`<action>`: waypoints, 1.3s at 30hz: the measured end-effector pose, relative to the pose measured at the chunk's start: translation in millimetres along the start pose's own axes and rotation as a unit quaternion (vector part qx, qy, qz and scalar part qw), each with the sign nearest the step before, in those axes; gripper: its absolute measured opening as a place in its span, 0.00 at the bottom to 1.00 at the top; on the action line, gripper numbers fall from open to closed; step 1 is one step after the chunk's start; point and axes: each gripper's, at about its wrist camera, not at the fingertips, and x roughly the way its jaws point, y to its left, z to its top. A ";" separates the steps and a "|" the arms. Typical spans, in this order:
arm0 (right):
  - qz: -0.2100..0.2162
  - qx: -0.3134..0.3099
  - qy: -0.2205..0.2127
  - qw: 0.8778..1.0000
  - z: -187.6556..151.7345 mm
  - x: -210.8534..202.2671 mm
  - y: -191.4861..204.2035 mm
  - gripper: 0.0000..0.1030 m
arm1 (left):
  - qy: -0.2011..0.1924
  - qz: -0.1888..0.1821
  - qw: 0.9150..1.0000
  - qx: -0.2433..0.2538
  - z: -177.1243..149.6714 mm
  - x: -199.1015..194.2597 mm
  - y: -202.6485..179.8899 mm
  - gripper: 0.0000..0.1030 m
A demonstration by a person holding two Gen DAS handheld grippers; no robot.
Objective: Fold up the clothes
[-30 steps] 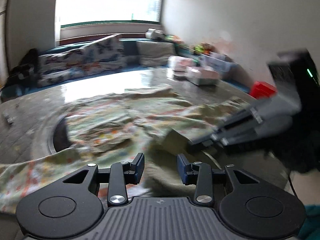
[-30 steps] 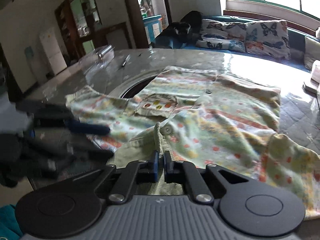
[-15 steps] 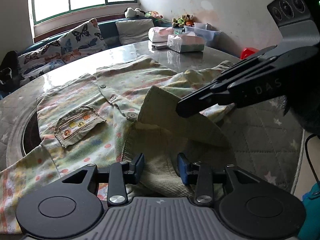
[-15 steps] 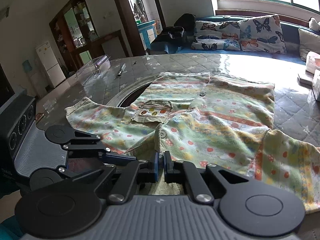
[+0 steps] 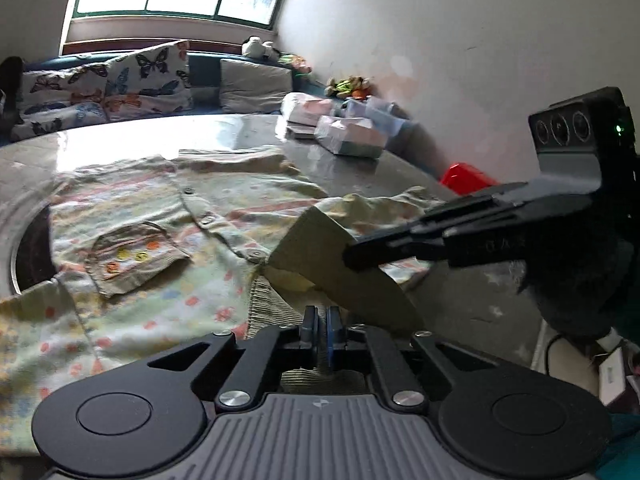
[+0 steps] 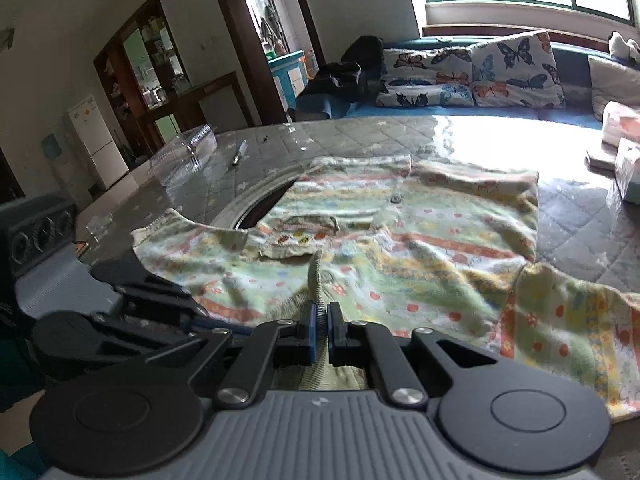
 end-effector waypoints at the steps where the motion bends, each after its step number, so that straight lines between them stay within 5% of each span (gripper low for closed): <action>1: 0.001 -0.004 -0.001 1.000 0.8 -1.8 2.3 0.04 | 0.006 -0.002 1.000 0.001 -1.6 3.6 0.4 0.04; 11: 0.018 -0.068 0.035 0.997 -2.6 14.0 24.6 0.04 | 0.034 -0.013 0.999 0.021 -8.8 19.8 3.1 0.07; 17: 0.015 -0.110 0.082 0.990 -19.4 38.7 31.7 0.05 | 0.014 -0.003 0.999 0.052 -12.7 -11.0 2.0 0.13; 21: 0.009 -0.127 0.094 0.987 -28.9 45.3 34.5 0.07 | -0.013 0.012 1.000 0.022 -0.1 -28.1 11.9 0.13; 33: -0.022 -0.059 0.042 0.997 -11.3 6.6 -1.9 0.10 | -0.031 0.027 0.999 -0.035 31.7 23.4 21.6 0.12; 39: -0.055 -0.024 0.063 0.996 -16.7 26.3 -32.7 0.10 | 0.005 0.042 0.999 -0.031 26.3 44.8 24.0 0.12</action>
